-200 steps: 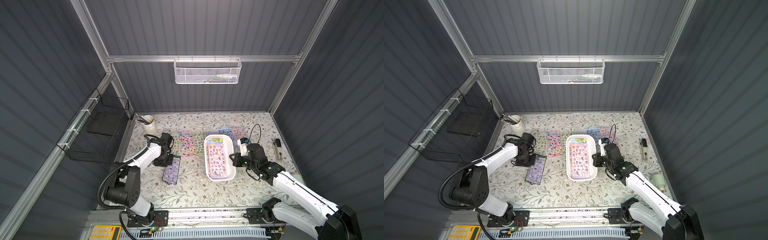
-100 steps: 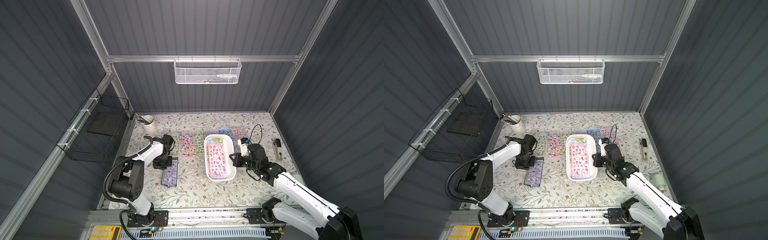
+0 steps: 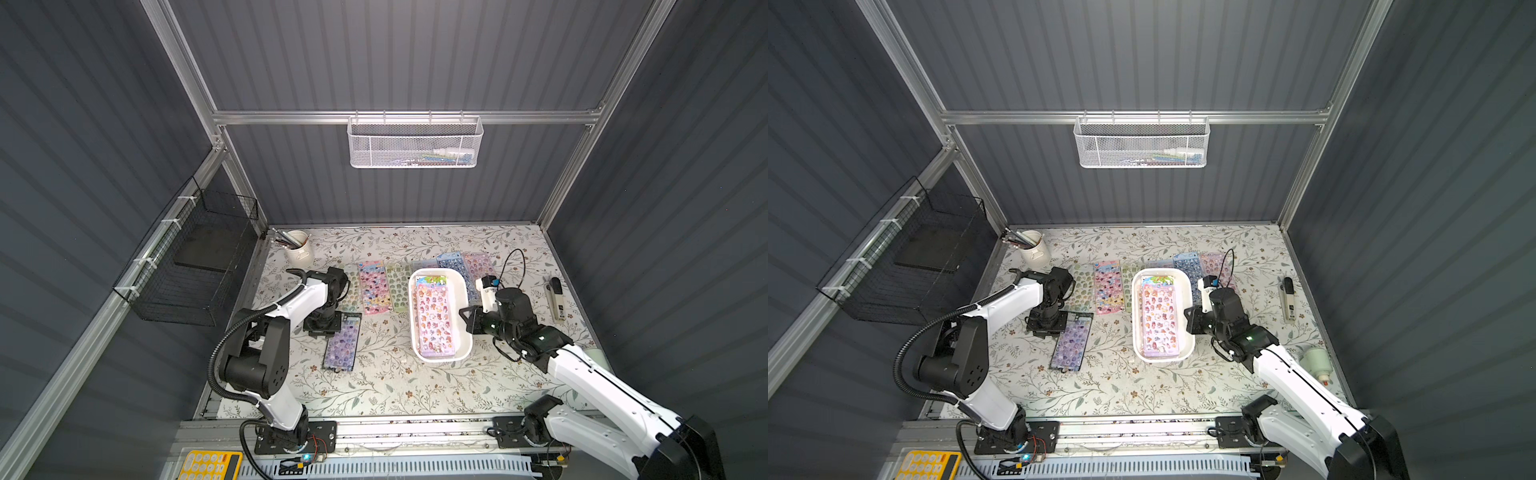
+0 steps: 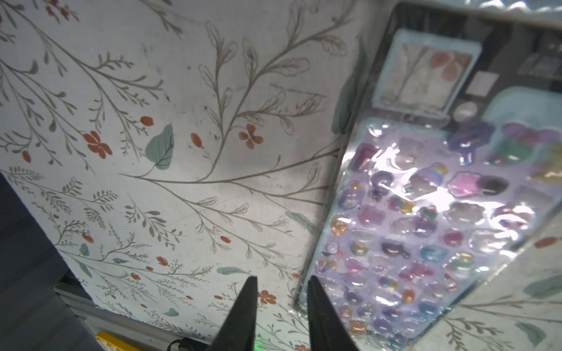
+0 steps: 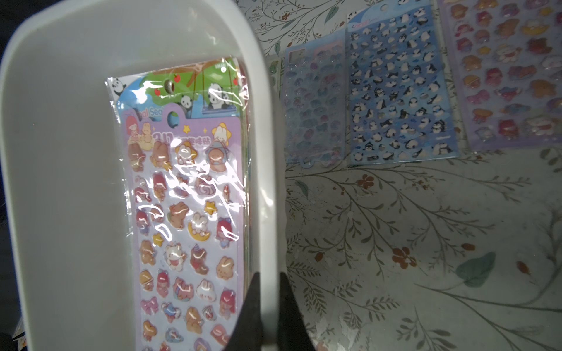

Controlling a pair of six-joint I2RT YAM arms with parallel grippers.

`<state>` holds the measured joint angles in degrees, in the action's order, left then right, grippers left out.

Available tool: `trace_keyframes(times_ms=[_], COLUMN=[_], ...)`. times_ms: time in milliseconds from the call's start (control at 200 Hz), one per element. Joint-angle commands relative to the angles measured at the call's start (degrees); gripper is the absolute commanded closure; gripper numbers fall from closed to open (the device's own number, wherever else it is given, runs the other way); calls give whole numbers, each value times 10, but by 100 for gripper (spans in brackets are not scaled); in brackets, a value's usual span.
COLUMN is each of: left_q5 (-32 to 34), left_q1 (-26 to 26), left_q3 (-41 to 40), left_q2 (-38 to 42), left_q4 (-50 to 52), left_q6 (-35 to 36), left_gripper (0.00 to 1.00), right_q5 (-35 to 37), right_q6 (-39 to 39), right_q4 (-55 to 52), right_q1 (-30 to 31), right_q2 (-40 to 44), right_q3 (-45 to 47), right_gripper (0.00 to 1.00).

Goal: Take the stickers out of the storage box
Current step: Place the sticker at the center of the board, then adjust the sticker at the center of the board.

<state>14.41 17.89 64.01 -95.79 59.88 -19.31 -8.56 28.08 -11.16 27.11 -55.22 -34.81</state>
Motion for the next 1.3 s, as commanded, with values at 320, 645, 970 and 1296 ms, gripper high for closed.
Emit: trace_keyframes(times_ms=[320,645,970,1296], left_q5=[-54,-91,-82,-47], left_q1=[24,55,63,63], left_q3=[56,-34,-81,-116], left_q2=[80,56,6,3], left_q4=[-2,-153,-212,-202], left_q6=[-46,-108,-129,-135], left_gripper=[64,68,69,71], right_q5=[19,26,25,23], right_q6=[0,-3,-3,-2], right_q4=[7,1,6,9], right_q1=[0,0,0,0], right_q2=[11,4,-8,-12], right_q3=[-6,-11,-8,-6], right_gripper=[98,98,98,98])
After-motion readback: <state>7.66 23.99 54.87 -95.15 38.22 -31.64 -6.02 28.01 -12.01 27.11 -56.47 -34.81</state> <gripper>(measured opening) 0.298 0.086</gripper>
